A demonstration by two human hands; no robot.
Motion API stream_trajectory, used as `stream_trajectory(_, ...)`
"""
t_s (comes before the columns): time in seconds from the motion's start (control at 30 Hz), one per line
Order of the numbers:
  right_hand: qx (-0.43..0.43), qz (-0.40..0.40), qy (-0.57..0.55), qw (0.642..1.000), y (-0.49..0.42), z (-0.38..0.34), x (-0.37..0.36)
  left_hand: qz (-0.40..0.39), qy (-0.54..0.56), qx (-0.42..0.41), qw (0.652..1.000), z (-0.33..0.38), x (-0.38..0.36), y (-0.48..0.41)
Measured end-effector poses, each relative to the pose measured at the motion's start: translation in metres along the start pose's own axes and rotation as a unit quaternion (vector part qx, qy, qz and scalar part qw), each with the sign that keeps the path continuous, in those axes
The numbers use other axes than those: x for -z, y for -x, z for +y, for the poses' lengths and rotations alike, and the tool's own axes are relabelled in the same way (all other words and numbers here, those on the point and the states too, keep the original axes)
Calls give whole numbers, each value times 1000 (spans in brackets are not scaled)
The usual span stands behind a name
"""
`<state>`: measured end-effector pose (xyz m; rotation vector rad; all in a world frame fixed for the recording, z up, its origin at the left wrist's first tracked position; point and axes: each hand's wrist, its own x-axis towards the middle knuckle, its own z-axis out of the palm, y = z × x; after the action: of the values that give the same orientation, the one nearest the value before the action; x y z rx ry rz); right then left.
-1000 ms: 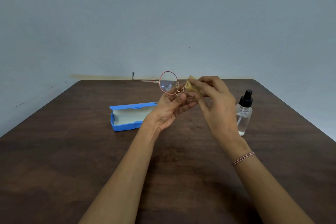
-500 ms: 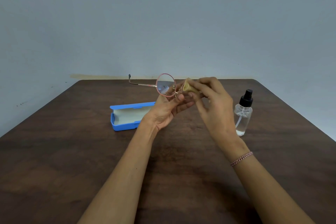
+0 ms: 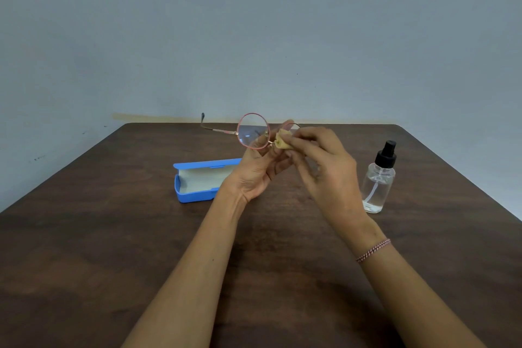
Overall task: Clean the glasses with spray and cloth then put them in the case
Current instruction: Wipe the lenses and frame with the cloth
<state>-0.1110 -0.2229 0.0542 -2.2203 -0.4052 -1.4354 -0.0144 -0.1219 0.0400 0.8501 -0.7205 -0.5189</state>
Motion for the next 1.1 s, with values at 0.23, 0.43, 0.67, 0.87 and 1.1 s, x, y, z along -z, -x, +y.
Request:
stream_trajectory(0.23, -44, 34, 45, 997, -3, 8, 8, -33, -9, 5, 999, -2, -4, 0)
stream_trajectory(0.43, 12, -1, 29, 1000, -2, 3, 6, -17, -15, 10, 1000, -1, -2, 1)
stream_trajectory(0.67, -26, 13, 52, 998, -3, 9, 8, -23, -3, -9, 1000, 0, -5, 1)
stream_trajectory(0.87, 8, -4, 42, 999, -1, 5, 2, -2, 19, -40, 999, 4, -1, -1)
stream_trajectory(1.1, -30, 38, 59, 997, -2, 6, 7, -32, -8, 4, 999, -4, -7, -1)
